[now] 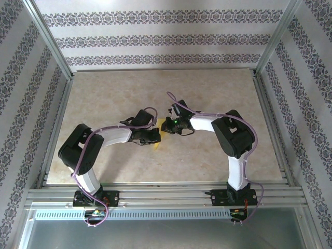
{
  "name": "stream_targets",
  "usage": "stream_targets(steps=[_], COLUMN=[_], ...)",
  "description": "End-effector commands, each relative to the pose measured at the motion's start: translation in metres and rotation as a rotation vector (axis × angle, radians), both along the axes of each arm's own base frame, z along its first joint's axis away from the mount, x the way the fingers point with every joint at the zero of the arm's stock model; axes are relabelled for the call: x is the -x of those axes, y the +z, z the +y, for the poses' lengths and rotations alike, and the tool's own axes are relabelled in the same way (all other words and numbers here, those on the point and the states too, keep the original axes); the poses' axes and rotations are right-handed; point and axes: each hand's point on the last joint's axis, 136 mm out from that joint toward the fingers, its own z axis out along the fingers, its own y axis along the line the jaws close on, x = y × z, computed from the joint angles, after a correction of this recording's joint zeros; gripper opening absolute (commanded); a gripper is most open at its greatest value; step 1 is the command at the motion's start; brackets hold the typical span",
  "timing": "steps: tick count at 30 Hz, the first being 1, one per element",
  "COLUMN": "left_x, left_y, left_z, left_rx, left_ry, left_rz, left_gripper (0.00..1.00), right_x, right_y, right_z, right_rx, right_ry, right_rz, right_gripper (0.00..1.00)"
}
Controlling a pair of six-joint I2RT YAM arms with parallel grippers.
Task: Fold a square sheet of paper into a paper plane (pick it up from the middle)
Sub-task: Fold the wing for the fifth time at the center of the table.
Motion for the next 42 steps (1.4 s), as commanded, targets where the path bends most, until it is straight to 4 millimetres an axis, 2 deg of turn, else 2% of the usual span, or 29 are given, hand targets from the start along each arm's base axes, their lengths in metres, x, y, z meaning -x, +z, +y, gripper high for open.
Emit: stream_targets(steps=[1, 7, 16, 22, 26, 31, 34, 36, 39, 42], left_x=[-0.014, -0.017, -0.009, 0.018, 0.045, 0.082, 0.096, 0.095, 0.077, 0.054], left_y=[0.013, 0.016, -0.015, -0.024, -0.025, -0.027, -0.019, -0.006, 0.020, 0.041], left_z=[-0.012, -0.012, 0.005, 0.011, 0.015, 0.034, 0.040, 0.038, 0.038, 0.052], left_rx=[0.049, 0.033, -0.091, -0.103, -0.137, -0.164, -0.146, -0.119, -0.084, -0.079], left_ry=[0.010, -0.002, 0.009, -0.008, -0.054, -0.055, -0.065, -0.068, -0.038, 0.031], left_rz=[-0.028, -0.037, 0.041, 0.107, 0.155, 0.222, 0.226, 0.188, 0.087, 0.003], left_gripper=[0.04, 0.06, 0.05, 0.04, 0.05, 0.04, 0.05, 0.05, 0.10, 0.16], right_x=[-0.004, 0.000, 0.003, 0.004, 0.005, 0.006, 0.007, 0.006, 0.003, -0.005], right_y=[0.000, -0.017, -0.027, -0.030, -0.034, -0.036, -0.038, -0.037, -0.028, 0.002], right_z=[0.009, 0.003, -0.001, -0.003, -0.005, -0.006, -0.007, -0.006, -0.002, 0.008], right_rx=[-0.008, 0.036, 0.076, 0.089, 0.099, 0.107, 0.111, 0.109, 0.088, 0.029], right_ry=[0.008, -0.008, -0.014, -0.021, -0.027, -0.028, -0.026, -0.023, -0.008, 0.014], right_rz=[0.002, 0.048, 0.081, 0.091, 0.101, 0.108, 0.112, 0.105, 0.084, 0.028], right_gripper=[0.06, 0.06, 0.06, 0.06, 0.06, 0.06, 0.06, 0.06, 0.07, 0.11])
